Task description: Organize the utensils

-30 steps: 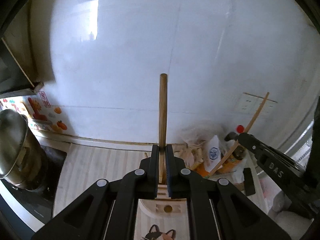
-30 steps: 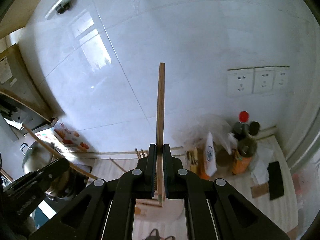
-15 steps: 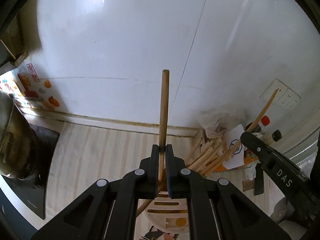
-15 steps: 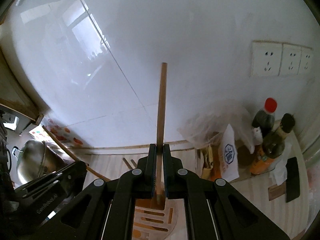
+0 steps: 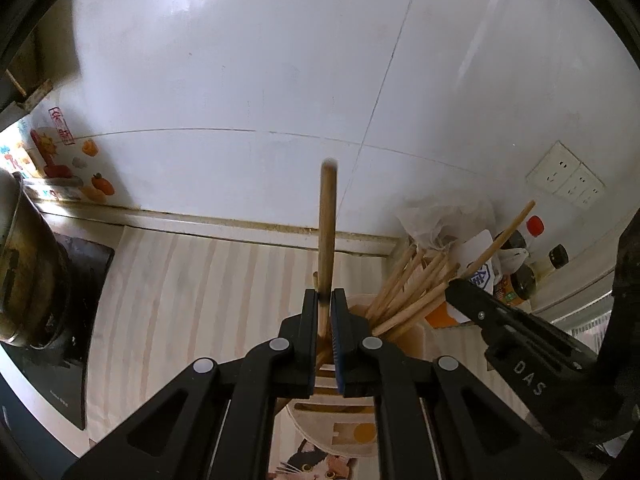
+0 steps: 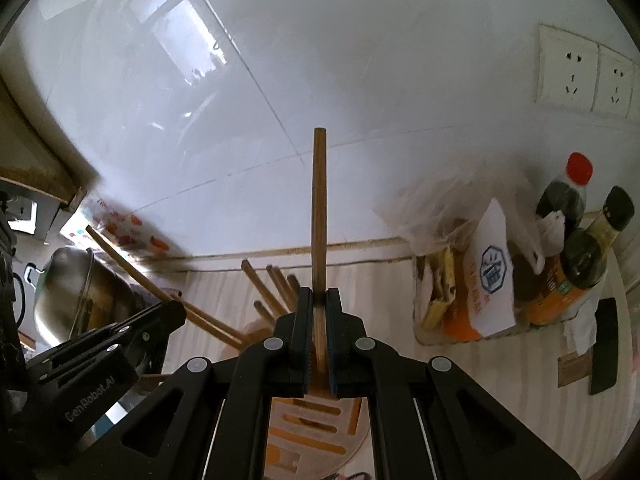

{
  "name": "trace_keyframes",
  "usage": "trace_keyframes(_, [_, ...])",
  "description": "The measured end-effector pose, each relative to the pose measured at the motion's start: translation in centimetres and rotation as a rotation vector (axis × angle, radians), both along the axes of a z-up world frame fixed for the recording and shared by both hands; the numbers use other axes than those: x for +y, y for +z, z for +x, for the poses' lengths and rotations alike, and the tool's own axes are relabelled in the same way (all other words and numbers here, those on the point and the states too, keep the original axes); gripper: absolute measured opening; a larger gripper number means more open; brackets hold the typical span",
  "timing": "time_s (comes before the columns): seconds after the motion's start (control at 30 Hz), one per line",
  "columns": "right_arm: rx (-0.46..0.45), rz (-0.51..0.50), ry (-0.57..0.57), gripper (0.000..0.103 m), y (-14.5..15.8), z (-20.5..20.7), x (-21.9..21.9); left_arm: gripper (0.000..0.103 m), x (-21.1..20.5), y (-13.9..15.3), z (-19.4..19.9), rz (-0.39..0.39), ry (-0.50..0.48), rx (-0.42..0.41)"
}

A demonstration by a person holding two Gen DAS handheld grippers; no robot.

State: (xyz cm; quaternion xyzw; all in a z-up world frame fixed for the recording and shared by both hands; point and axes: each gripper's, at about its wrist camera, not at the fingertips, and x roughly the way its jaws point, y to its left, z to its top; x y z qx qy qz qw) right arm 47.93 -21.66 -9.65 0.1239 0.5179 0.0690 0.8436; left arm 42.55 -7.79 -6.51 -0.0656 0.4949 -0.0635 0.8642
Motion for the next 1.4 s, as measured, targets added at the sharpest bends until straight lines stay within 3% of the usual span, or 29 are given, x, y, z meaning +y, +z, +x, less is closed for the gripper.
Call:
trace_keyframes(0.2, [0.015,-0.001,-0.004,0.007,-0.1,-0.6,-0.4,0.01,0.3,1.7,-1.0,0.043,0.014,-0.031])
trace_keyframes(0.23, [0.017,-0.001,-0.006,0.007,-0.1,-0.7,-0.4,0.015,0.5,2.0,-1.2,0.05,0.023,-0.036])
trace_keyframes(0.3, [0.016,0.001,-0.007,0.008,0.3,-0.9,-0.7,0.035,0.8,2.4,-1.6,0.06,0.034,-0.045])
trace_keyframes(0.33, [0.014,0.0,-0.011,0.009,0.4,-1.0,-0.8,0.056,1.0,2.6,-1.8,0.074,0.046,-0.052])
trace_keyframes(0.37, [0.011,-0.001,-0.012,0.013,0.7,-1.2,-0.9,0.071,1.3,2.8,-2.0,0.084,0.058,-0.06])
trace_keyframes(0.5, [-0.008,-0.014,-0.012,0.023,1.9,-2.3,-1.3,0.073,1.8,3.1,-3.0,0.12,0.077,-0.08])
trace_keyframes(0.63, [-0.034,-0.05,-0.009,0.033,3.2,-3.7,-1.4,0.091,1.8,2.9,-4.1,0.155,0.078,-0.091])
trace_keyframes(0.83, [-0.053,-0.135,-0.012,0.044,3.7,-5.9,-1.4,0.103,1.3,1.6,-5.9,0.25,0.076,-0.12])
trace_keyframes(0.93, [-0.047,-0.201,-0.015,0.053,3.2,-6.9,-1.4,0.103,1.4,0.7,-6.6,0.268,0.088,-0.109])
trace_keyframes(1.2, [-0.035,-0.326,-0.017,0.092,1.9,-8.4,-1.9,0.103,1.3,-0.6,-7.9,0.293,0.116,-0.103])
trace_keyframes(1.4, [-0.048,-0.388,-0.017,0.101,1.9,-9.1,-2.0,0.103,1.7,-0.3,-9.7,0.281,0.131,-0.114])
